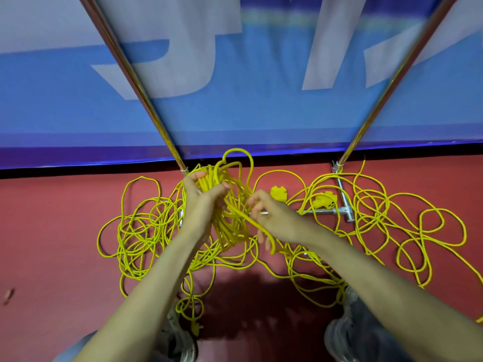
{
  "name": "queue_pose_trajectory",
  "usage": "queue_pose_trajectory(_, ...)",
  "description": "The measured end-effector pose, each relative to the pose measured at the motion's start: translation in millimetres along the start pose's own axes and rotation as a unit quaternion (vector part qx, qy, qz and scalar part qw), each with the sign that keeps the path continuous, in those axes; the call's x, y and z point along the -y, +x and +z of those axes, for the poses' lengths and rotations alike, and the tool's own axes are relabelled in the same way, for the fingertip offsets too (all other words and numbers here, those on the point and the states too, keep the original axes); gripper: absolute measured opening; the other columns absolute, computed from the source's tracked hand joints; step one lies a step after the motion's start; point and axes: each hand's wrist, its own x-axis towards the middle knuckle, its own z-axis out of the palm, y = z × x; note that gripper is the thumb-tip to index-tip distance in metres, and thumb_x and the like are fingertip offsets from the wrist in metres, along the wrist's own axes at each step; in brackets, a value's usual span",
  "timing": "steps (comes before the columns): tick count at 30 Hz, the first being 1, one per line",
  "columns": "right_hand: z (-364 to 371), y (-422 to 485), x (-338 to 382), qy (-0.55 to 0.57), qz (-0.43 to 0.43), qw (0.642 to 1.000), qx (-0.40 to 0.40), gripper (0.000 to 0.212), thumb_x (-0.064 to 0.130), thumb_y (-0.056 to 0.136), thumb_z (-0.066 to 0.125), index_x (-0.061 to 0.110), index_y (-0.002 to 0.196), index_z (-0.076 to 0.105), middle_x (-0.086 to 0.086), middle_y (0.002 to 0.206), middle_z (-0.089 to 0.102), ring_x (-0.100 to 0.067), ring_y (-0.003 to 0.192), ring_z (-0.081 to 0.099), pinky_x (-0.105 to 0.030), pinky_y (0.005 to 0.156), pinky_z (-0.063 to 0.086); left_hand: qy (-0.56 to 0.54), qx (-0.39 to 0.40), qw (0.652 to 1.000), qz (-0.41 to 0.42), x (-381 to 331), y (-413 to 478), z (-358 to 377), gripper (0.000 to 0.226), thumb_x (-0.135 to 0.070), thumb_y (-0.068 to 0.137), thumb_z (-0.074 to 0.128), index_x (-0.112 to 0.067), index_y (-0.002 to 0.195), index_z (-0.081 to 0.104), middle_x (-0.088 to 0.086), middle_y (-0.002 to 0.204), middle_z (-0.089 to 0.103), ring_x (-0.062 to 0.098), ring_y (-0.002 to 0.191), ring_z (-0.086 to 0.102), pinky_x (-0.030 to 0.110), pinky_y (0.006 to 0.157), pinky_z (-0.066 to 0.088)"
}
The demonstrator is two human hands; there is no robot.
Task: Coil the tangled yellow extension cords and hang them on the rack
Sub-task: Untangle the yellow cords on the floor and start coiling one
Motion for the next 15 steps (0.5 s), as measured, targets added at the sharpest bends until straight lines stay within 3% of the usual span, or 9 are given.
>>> queue_pose_trajectory(2, 4, 2, -4, -0.07, 0.013, 0.997, 0.01, 0.038, 0.006, 0.097, 0.043, 0.019, 0.133, 0.045, -0.004, 0.102, 0.044, -0.02, 0.067, 0.058, -0.032, 0.058, 0.054, -0.014, 0.002, 1.0, -0.004, -4, -1, 0, 0.047, 0.009, 0.078, 0.058, -0.022, 0.107, 0.038, 0.007, 0.074, 0.054, 0.009, 0.044, 0.043, 0.019, 0.041, 0.037)
queue_pose_trajectory(4, 8, 3, -2, -0.061, 0.027, 0.997, 0.032, 0.035, 0.008, 0.099, 0.039, 0.016, 0.131, 0.051, -0.003, 0.09, 0.045, -0.011, 0.047, 0.056, -0.019, 0.043, 0.046, -0.027, 0.005, 1.0, 0.001, -7, -1, 1, 0.049, 0.006, 0.071, 0.059, -0.024, 0.105, 0.041, 0.006, 0.073, 0.057, 0.011, 0.046, 0.042, 0.02, 0.042, 0.036)
queue_pose_trajectory(7, 6, 0, 2, 0.023, 0.077, 0.995, 0.057, 0.025, 0.017, 0.102, 0.037, 0.015, 0.109, 0.061, 0.006, 0.059, 0.053, -0.001, 0.033, 0.046, -0.015, 0.035, 0.036, -0.034, -0.001, 0.999, 0.007, -8, -2, 1, 0.047, 0.013, 0.078, 0.052, -0.023, 0.106, 0.04, 0.003, 0.072, 0.059, 0.011, 0.05, 0.044, 0.02, 0.044, 0.035)
queue_pose_trajectory(10, 0, -1, 0, 0.094, 0.115, 0.988, 0.04, 0.037, 0.035, 0.101, 0.039, 0.008, 0.093, 0.062, 0.0, 0.064, 0.056, -0.005, 0.036, 0.046, -0.018, 0.037, 0.034, -0.001, 0.009, 1.0, 0.016, -7, -3, 2, 0.047, 0.013, 0.084, 0.05, -0.022, 0.111, 0.036, -0.001, 0.075, 0.06, 0.007, 0.05, 0.048, 0.023, 0.047, 0.038)
queue_pose_trajectory(13, -6, 0, -1, 0.143, 0.113, 0.982, -0.043, 0.037, 0.038, 0.098, 0.043, 0.011, 0.082, 0.063, -0.003, 0.057, 0.054, -0.007, 0.033, 0.045, -0.016, 0.034, 0.033, 0.013, -0.007, 0.999, 0.037, -8, 0, 2, 0.046, 0.011, 0.085, 0.051, -0.025, 0.106, 0.034, -0.002, 0.077, 0.06, 0.006, 0.049, 0.049, 0.024, 0.048, 0.04)
queue_pose_trajectory(15, -4, 1, -2, 0.118, 0.093, 0.988, -0.047, 0.038, 0.038, 0.097, 0.047, 0.015, 0.07, 0.06, -0.002, 0.055, 0.056, -0.008, 0.034, 0.047, -0.016, 0.036, 0.035, 0.012, -0.022, 0.999, 0.044, -9, 3, 0, 0.046, 0.012, 0.085, 0.049, -0.026, 0.104, 0.032, 0.0, 0.077, 0.059, 0.006, 0.047, 0.049, 0.024, 0.047, 0.041)
